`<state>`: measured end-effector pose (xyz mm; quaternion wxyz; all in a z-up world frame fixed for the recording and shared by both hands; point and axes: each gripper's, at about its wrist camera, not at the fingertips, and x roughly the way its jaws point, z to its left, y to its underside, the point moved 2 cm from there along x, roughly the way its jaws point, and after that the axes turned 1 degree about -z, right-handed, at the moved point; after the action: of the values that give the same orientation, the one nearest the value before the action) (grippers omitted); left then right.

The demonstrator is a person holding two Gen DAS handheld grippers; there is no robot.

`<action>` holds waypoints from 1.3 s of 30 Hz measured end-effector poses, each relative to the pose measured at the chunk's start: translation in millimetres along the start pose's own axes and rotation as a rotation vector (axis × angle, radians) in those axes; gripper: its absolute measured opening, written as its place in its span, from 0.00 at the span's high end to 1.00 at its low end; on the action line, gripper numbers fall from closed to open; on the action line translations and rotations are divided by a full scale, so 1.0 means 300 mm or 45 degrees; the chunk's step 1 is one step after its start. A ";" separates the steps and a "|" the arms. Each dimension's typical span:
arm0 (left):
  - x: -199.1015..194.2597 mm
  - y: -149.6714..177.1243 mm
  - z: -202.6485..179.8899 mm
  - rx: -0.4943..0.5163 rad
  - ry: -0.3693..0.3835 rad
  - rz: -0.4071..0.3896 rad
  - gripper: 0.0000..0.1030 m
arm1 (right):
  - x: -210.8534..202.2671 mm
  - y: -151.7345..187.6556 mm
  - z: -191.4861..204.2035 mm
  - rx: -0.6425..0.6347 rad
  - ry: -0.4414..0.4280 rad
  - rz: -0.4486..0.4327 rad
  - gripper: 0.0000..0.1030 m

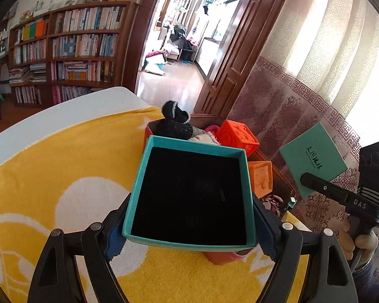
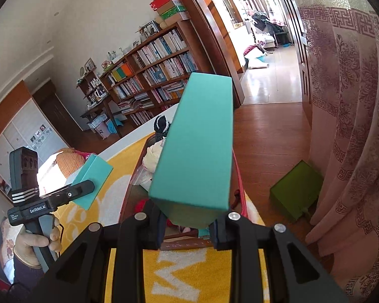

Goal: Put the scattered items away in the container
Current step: 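Carry the teal box with the left tool while the right tool carries the lid to the tin, then set the teal box and lid onto the tin contents and open both tools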

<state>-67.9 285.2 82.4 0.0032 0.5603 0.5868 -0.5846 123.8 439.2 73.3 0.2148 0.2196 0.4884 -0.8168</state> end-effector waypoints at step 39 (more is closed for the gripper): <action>-0.083 0.114 -0.029 0.022 -0.013 -0.049 0.01 | 0.173 -0.043 0.129 -0.051 -0.054 0.087 0.28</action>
<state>-30.4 264.3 78.2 -0.0098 0.5461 0.5924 -0.5923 68.8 403.1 69.4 0.2571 0.2145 0.4923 -0.8034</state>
